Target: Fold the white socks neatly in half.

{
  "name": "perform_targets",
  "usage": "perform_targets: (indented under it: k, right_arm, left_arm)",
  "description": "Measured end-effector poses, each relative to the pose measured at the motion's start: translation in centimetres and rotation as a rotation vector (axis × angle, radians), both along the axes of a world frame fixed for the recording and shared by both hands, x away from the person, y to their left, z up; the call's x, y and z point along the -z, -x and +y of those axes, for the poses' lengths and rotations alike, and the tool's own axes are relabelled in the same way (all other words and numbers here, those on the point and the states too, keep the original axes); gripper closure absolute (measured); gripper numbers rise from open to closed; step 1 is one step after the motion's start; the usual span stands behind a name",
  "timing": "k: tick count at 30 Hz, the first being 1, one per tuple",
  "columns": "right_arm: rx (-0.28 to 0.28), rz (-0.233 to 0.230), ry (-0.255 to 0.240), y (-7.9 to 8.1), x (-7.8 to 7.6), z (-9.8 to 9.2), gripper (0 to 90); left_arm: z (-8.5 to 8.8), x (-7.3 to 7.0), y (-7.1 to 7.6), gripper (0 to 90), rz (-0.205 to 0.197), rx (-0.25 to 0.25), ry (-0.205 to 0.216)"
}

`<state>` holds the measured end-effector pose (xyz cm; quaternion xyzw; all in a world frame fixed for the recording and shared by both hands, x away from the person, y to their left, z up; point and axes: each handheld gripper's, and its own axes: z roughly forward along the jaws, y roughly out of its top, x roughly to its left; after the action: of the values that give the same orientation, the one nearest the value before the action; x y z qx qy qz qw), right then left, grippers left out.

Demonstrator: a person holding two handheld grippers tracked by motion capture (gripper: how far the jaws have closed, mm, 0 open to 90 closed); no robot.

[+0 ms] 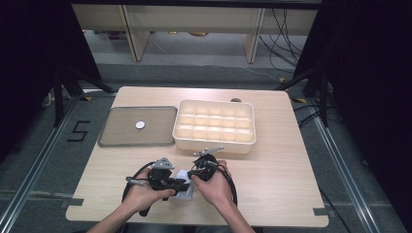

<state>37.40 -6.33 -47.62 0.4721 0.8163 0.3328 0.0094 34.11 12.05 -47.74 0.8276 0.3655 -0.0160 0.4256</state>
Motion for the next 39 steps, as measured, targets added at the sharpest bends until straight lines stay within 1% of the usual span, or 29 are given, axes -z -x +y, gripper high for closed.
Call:
perform_targets:
  k: [1, 3, 4, 5, 6, 7, 8, 9, 11, 13, 14, 15, 17, 18, 20, 21, 23, 24, 29, 30, 32, 33, 36, 37, 39]
  right_arm:
    - [-0.010, 0.006, -0.022, 0.1, 0.0, 0.1, 85.5]
    - [-0.016, -0.001, -0.014, 0.0, 0.0, 0.0, 85.5]
    - [-0.023, -0.013, -0.021, 0.0, 0.1, 0.0, 85.6]
    - [-0.012, -0.007, -0.027, 0.0, 0.2, 0.0, 85.5]
    - [-0.010, -0.009, -0.024, 0.0, 0.2, 0.0, 85.5]
    - [-0.015, -0.008, -0.025, -0.1, 0.2, -0.1, 85.5]
    - [-0.014, -0.006, -0.025, -0.1, 0.3, -0.1, 85.5]
    - [-0.003, 0.001, -0.033, 0.0, 0.3, 0.0, 85.5]
    - [-0.008, -0.007, -0.025, -0.1, 0.3, 0.0, 85.5]
    - [-0.010, -0.001, -0.026, 0.0, 0.3, 0.1, 85.5]
    - [-0.010, -0.001, -0.025, 0.0, 0.3, 0.1, 85.5]
    - [-0.009, 0.000, -0.027, 0.0, 0.3, 0.1, 85.5]
    - [-0.004, 0.010, -0.028, 0.0, 0.2, 0.1, 85.4]
    - [0.004, 0.010, -0.018, 0.0, 0.3, 0.1, 85.4]
    - [-0.005, 0.010, -0.017, -0.1, 0.3, 0.0, 85.4]
    - [0.000, 0.016, -0.021, 0.0, 0.3, 0.1, 85.4]
    - [-0.003, 0.016, -0.019, 0.0, 0.4, 0.0, 85.4]
    - [-0.002, 0.016, -0.019, 0.0, 0.4, 0.0, 85.4]
    - [0.000, 0.011, -0.011, 0.0, 0.5, 0.1, 85.4]
    - [-0.002, 0.013, -0.023, 0.0, 0.5, 0.1, 85.5]
    - [-0.005, 0.003, -0.022, -0.1, 0.6, 0.1, 85.5]
    - [0.002, 0.017, -0.009, -0.1, 0.6, 0.1, 85.5]
    - [0.002, 0.019, -0.003, -0.1, 0.6, 0.1, 85.5]
    - [0.002, 0.017, -0.022, 0.0, 0.7, 0.2, 85.5]
    - [-0.005, 0.014, -0.018, -0.1, 0.7, 0.1, 85.5]
  left_arm:
    - [0.0, -0.1, 0.1, 72.4, -0.010, 0.004, -0.003]
    - [0.1, -0.4, 0.4, 72.4, -0.019, 0.006, -0.003]
    - [0.1, -0.5, 0.6, 72.4, -0.026, -0.001, -0.003]
    - [0.2, -0.6, 0.7, 72.7, -0.025, 0.017, -0.003]
    - [0.1, -0.7, 0.8, 73.2, -0.020, 0.013, -0.002]
    - [0.1, -0.7, 1.0, 73.8, -0.024, 0.018, -0.003]
    - [0.1, -0.7, 1.1, 75.5, -0.031, 0.019, -0.017]
    - [0.0, -0.7, 1.2, 76.9, -0.023, 0.022, -0.007]
    - [-0.1, -0.5, 1.3, 79.5, -0.017, 0.025, -0.018]
    - [-0.3, -0.3, 1.4, 81.2, -0.013, 0.022, -0.028]
    - [-0.4, -0.1, 1.3, 81.7, -0.007, 0.034, -0.026]
    - [-0.5, 0.0, 1.4, 82.1, -0.010, 0.031, -0.029]
    - [-0.7, 0.3, 1.5, 82.7, 0.002, 0.037, -0.030]
    - [-0.8, 0.3, 1.5, 83.0, 0.004, 0.032, -0.030]
    - [-0.9, 0.6, 1.5, 83.3, 0.010, 0.038, -0.032]
    - [-1.0, 0.7, 1.5, 83.5, 0.013, 0.039, -0.036]
    - [-1.1, 0.7, 1.5, 83.6, 0.008, 0.030, -0.039]
    - [-1.0, 0.8, 1.5, 83.7, 0.013, 0.045, -0.038]
    - [-1.2, 1.1, 1.6, 83.9, 0.014, 0.047, -0.044]
    - [-1.2, 1.1, 1.6, 83.9, 0.011, 0.051, -0.046]
    - [-1.3, 1.2, 1.6, 84.0, 0.010, 0.048, -0.049]
    - [-1.3, 1.2, 1.7, 84.0, 0.009, 0.048, -0.053]
    - [-1.4, 1.3, 1.7, 84.1, 0.005, 0.054, -0.053]
    - [-1.5, 1.3, 1.7, 84.1, 0.003, 0.051, -0.055]
    - [-1.5, 1.4, 1.7, 84.2, 0.006, 0.049, -0.054]
